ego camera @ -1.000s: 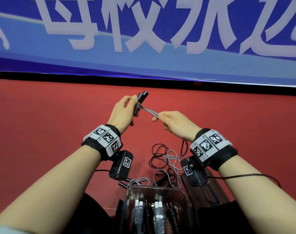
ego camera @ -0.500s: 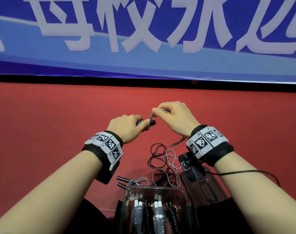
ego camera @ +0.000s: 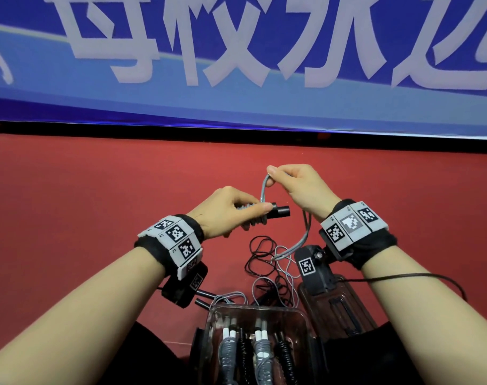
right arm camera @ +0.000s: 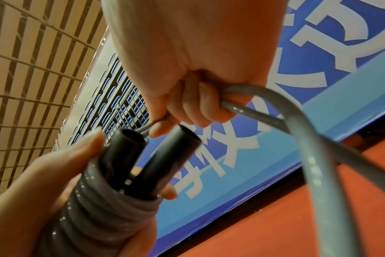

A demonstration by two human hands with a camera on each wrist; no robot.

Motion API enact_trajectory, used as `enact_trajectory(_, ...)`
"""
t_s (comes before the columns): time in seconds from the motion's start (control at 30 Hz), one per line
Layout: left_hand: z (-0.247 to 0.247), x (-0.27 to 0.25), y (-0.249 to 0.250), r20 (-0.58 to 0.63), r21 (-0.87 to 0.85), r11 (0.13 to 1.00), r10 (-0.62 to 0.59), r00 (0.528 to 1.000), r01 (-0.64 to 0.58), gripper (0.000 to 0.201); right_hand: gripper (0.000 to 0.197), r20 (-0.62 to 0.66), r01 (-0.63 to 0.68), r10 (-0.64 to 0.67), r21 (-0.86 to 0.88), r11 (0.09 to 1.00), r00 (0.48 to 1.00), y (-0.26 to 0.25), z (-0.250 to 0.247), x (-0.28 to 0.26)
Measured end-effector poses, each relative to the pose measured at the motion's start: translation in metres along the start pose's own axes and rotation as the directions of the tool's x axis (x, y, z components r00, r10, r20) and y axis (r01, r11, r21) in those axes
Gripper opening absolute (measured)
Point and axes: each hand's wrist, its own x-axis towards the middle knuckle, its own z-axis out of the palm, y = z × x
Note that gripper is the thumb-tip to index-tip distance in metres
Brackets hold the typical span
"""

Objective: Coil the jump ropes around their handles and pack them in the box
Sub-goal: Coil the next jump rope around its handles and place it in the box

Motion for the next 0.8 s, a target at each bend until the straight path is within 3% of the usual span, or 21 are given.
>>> enact_trajectory(0.3,-0.001,0.005,0.011,-0.079,-0.287,0.958,0.001,0.997,-0.023,0.039,0.035,0.005,-0.124,0.126,0.195,0.973,0.992,0.003,-0.003,0.006)
enact_trajectory(0.37,0.000,0.007,0.012,-0.087,-0.339,0.941,-0.012,0.996,-0.018,0.040,0.028,0.051,-0.200,0.194,0.305,0.931,0.980,0.004,-0.003,0.006)
enact_trajectory(0.43,-0.002,0.010,0.013,-0.112,-0.406,0.914,-0.032,0.993,-0.016,0.042,0.036,0.102,-0.254,0.233,0.340,0.905,0.967,0.006,-0.002,0.005)
enact_trajectory(0.57,-0.005,0.016,0.012,-0.185,-0.431,0.902,-0.062,0.981,-0.024,0.047,0.033,0.115,-0.219,0.201,0.169,0.961,0.973,0.006,0.003,0.004)
enact_trajectory(0.7,-0.008,0.017,0.007,-0.227,-0.388,0.922,-0.106,0.968,0.010,0.031,0.032,0.116,-0.194,0.181,0.113,0.975,0.977,0.007,0.008,0.004)
enact_trajectory(0.8,-0.006,0.017,0.004,-0.238,-0.349,0.936,-0.132,0.962,0.042,0.035,0.029,0.090,-0.153,0.150,0.025,0.988,0.985,0.008,0.013,0.003)
